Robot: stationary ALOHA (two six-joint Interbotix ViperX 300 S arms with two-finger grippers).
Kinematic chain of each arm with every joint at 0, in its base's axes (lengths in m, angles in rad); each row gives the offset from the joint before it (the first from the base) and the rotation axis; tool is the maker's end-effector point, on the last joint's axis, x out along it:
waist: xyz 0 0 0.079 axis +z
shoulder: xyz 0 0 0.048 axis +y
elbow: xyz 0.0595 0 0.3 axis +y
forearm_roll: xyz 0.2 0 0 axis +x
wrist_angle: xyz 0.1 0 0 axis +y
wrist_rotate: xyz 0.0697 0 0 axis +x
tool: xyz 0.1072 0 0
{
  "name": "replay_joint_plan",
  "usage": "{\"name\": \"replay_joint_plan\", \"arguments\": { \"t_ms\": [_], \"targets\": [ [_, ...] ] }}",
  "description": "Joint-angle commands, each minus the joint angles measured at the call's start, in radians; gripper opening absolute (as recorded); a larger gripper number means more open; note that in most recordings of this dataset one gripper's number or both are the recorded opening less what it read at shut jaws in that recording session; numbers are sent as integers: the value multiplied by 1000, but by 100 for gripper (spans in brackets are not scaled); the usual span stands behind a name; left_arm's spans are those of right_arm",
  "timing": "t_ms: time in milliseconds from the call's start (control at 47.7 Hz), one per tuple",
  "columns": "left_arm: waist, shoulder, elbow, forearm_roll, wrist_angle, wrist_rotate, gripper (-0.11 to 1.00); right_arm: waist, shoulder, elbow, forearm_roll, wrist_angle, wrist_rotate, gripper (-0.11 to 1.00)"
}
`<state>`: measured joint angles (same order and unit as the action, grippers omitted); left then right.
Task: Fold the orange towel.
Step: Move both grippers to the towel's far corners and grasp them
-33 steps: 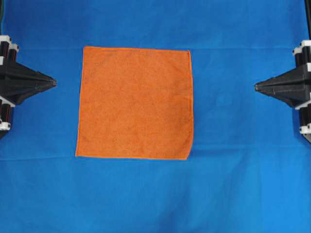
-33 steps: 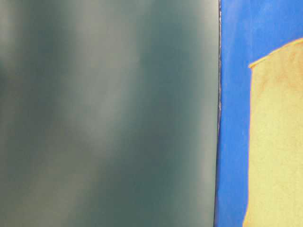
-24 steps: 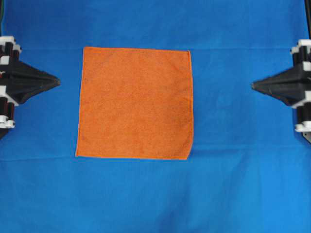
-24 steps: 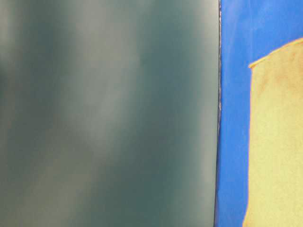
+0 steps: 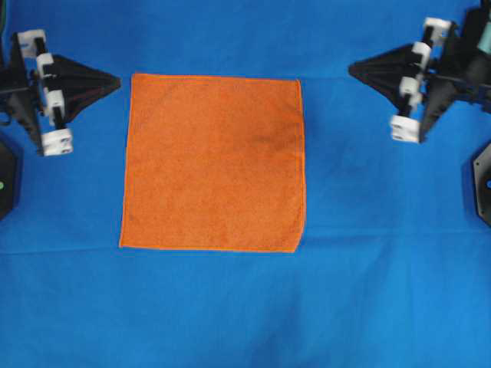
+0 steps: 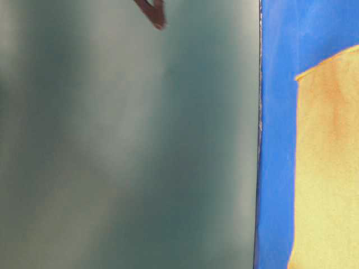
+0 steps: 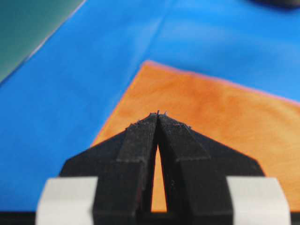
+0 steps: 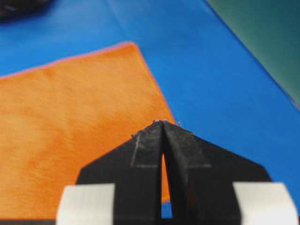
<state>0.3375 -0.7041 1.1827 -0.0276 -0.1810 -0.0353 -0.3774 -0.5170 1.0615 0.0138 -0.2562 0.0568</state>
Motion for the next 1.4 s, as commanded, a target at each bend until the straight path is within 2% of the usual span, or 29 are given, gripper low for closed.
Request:
{"name": "replay_joint_plan", "arguments": {
  "t_ms": [0, 63, 126, 314, 377, 440, 670, 964, 1006, 1089, 1236, 1320, 1383],
  "targets": [
    [43, 51, -9, -3, -9, 2, 1, -35, 101, -60, 0, 6, -2, 0],
    [67, 94, -11, -3, -15, 14, 5, -60, 178, -86, -2, 15, -3, 1],
    [92, 140, -11, -2, -31, 18, 16, -74, 253, -115, -3, 26, -8, 4],
    [150, 314, -17, 5, -104, 23, 71, -84, 445, -210, -15, 37, -11, 53],
    [166, 373, -23, 5, -127, 32, 86, -86, 492, -233, -23, 37, -11, 54],
    [176, 442, -32, 5, -152, 49, 91, -89, 535, -253, -26, 37, -11, 50],
    [222, 634, -86, 5, -209, 63, 88, -92, 670, -299, -26, 34, -11, 48],
    [275, 761, -120, 5, -206, 63, 81, -94, 713, -307, -21, 31, -3, 46],
    [275, 765, -118, 5, -204, 63, 77, -92, 715, -307, -21, 31, -3, 45],
    [272, 767, -112, 5, -204, 64, 57, -92, 715, -307, -23, 34, -3, 37],
    [244, 767, -109, 6, -202, 78, 17, -83, 713, -308, -26, 26, -11, 3],
    [216, 767, -109, 6, -202, 87, 2, -83, 713, -310, -26, 18, -12, 1],
    [204, 767, -109, 6, -202, 87, 1, -83, 713, -310, -28, 9, -12, 1]
  ]
}}
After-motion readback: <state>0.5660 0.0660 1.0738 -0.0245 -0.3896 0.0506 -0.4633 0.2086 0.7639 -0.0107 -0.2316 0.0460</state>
